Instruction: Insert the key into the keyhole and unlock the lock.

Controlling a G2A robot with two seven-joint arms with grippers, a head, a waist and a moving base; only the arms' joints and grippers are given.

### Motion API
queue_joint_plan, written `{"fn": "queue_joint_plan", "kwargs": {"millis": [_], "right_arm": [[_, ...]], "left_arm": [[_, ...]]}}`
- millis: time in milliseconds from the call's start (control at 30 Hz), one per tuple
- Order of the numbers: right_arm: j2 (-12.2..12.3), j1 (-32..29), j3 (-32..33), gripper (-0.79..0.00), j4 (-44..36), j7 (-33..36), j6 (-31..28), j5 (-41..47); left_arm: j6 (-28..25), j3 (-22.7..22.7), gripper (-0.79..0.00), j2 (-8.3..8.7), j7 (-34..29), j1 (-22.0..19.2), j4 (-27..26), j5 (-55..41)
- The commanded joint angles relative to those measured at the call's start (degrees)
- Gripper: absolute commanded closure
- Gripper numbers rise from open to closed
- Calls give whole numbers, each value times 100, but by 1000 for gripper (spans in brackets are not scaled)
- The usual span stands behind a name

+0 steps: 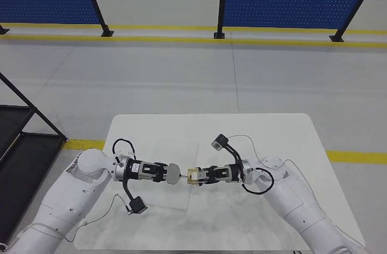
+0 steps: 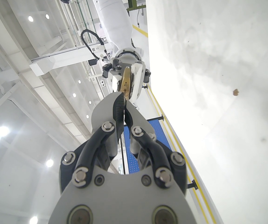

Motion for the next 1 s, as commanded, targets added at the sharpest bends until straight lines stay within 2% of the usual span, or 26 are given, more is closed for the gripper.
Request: {"fn": "queue_joint_plan", "kwargs": {"millis": [0,967], "right_arm": [[-2,4,-2,0,0,11,11,-4],[-95,47,-150,0,95,-19,14,-3]], "left_arm": [[-11,21,0,1,-11,-14,6,0],[10,297,0,20,-126,-141,23,59]]}}
